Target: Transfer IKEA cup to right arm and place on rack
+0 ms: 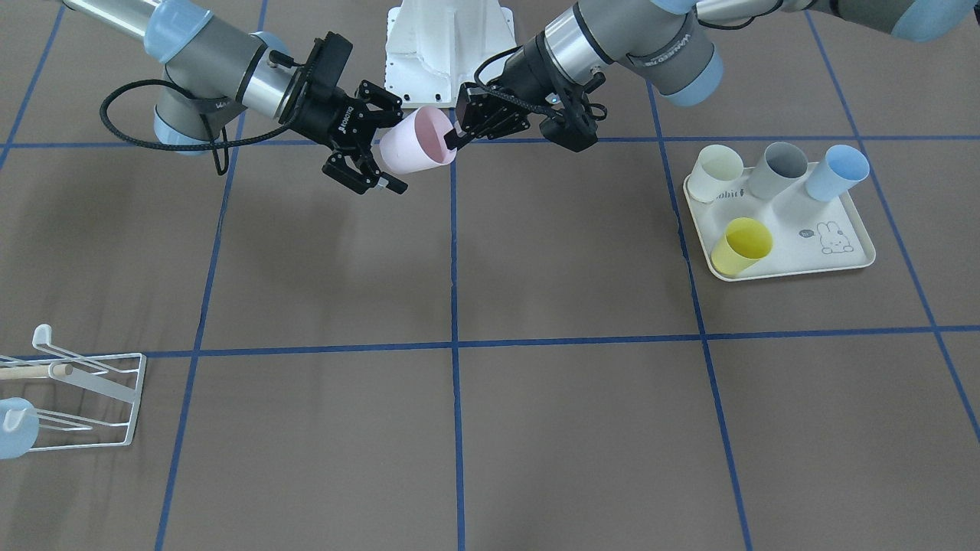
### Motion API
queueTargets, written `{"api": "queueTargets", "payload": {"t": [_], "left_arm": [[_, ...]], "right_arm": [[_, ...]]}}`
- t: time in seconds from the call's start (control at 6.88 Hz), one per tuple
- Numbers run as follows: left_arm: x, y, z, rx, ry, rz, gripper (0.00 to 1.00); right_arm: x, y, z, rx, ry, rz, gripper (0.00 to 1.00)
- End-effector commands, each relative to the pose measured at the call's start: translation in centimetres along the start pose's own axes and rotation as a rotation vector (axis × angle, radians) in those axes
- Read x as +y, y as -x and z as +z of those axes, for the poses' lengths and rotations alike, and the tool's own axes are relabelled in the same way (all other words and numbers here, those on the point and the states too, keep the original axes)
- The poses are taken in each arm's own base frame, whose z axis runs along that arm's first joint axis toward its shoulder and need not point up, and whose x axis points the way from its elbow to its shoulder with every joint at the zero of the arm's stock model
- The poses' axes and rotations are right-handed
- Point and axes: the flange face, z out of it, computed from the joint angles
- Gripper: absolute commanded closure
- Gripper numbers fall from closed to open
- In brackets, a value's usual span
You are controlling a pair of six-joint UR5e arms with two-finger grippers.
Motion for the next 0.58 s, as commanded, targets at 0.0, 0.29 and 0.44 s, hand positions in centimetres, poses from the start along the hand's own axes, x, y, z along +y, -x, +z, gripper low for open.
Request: {"api": "queueTargets", "payload": {"t": [0.0, 0.29, 0.44], "left_arm": [[-0.26, 0.85, -0.15, 0.061, 0.020, 0.026, 1.00], [-0.42, 0.73, -0.38, 0.069, 0.017, 0.030, 1.00], [-0.42, 0.73, -0.38, 0.069, 0.017, 0.028, 1.00]], "right_arm": [[0.05, 0.01, -0.11, -0.002, -0.008, -0.002, 0.04], [-0.02, 0.03, -0.13, -0.002, -0.009, -0.003, 0.04], [-0.07, 0.06, -0.19, -0.004, -0.015, -0.004, 0.04]]}}
